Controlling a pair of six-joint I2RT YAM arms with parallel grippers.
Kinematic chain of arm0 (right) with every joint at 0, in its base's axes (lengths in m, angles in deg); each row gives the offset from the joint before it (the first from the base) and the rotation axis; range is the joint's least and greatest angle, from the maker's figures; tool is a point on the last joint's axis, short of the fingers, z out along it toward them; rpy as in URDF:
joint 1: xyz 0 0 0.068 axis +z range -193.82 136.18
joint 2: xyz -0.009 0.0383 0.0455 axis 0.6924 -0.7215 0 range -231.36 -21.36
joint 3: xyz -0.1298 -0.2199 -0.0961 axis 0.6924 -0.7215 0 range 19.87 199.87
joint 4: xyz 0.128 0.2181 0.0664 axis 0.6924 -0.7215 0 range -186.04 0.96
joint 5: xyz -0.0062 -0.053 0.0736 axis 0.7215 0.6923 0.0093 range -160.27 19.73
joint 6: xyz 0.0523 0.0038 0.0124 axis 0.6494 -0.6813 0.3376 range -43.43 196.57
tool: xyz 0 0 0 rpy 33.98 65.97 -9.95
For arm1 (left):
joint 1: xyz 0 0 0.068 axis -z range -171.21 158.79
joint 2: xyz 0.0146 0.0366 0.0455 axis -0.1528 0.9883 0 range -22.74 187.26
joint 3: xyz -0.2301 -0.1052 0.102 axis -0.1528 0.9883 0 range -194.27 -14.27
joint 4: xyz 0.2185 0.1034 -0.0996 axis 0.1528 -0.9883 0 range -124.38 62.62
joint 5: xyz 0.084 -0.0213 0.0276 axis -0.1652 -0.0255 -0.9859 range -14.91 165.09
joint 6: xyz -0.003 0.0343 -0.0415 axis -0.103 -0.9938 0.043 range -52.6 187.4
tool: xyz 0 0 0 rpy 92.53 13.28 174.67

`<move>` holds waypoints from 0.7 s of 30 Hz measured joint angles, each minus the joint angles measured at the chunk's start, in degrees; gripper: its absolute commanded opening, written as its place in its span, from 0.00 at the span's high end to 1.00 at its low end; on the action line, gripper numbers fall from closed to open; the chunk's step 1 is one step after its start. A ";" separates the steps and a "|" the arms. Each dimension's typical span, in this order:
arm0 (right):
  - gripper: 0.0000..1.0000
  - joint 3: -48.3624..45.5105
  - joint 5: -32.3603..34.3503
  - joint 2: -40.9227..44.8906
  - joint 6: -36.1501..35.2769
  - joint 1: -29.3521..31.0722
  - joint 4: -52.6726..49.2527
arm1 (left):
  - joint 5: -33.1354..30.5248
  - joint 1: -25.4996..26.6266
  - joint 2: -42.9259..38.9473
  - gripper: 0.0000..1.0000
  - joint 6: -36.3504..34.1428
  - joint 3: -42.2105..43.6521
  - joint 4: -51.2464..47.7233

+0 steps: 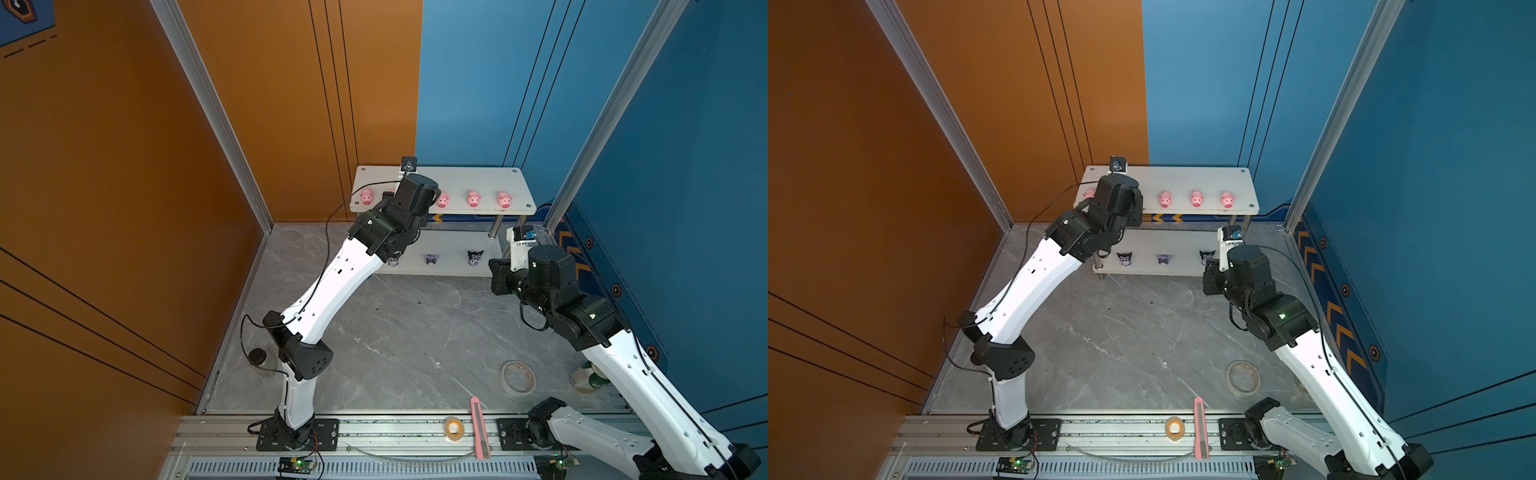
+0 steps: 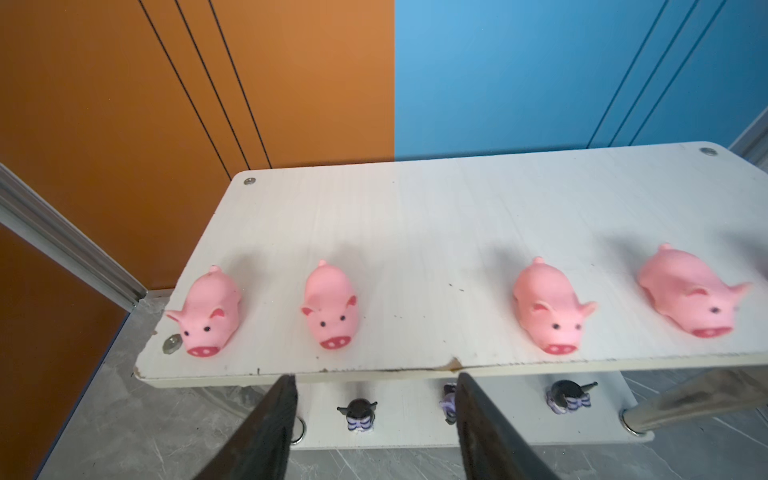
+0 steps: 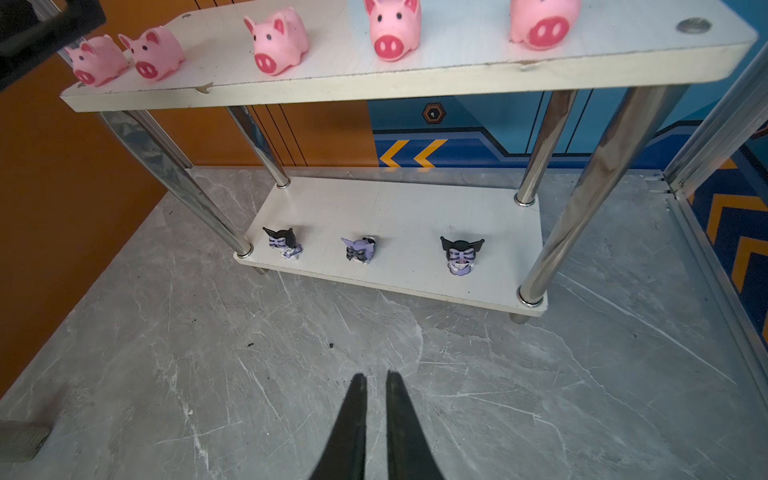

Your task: Place and organize the plastic toys onto the shelf

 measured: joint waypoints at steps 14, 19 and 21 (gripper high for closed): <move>0.83 -0.13 -1.18 1.03 0.11 -0.39 0.00 | 10.82 -5.62 2.84 0.40 4.90 -2.10 -1.27; 0.81 -0.13 -1.73 0.85 0.13 -0.63 0.00 | 11.74 -5.75 3.28 0.40 5.05 -2.16 -1.27; 0.81 -0.13 -1.79 0.83 0.13 -0.63 0.00 | 11.85 -6.01 3.52 0.40 5.05 -2.16 -1.27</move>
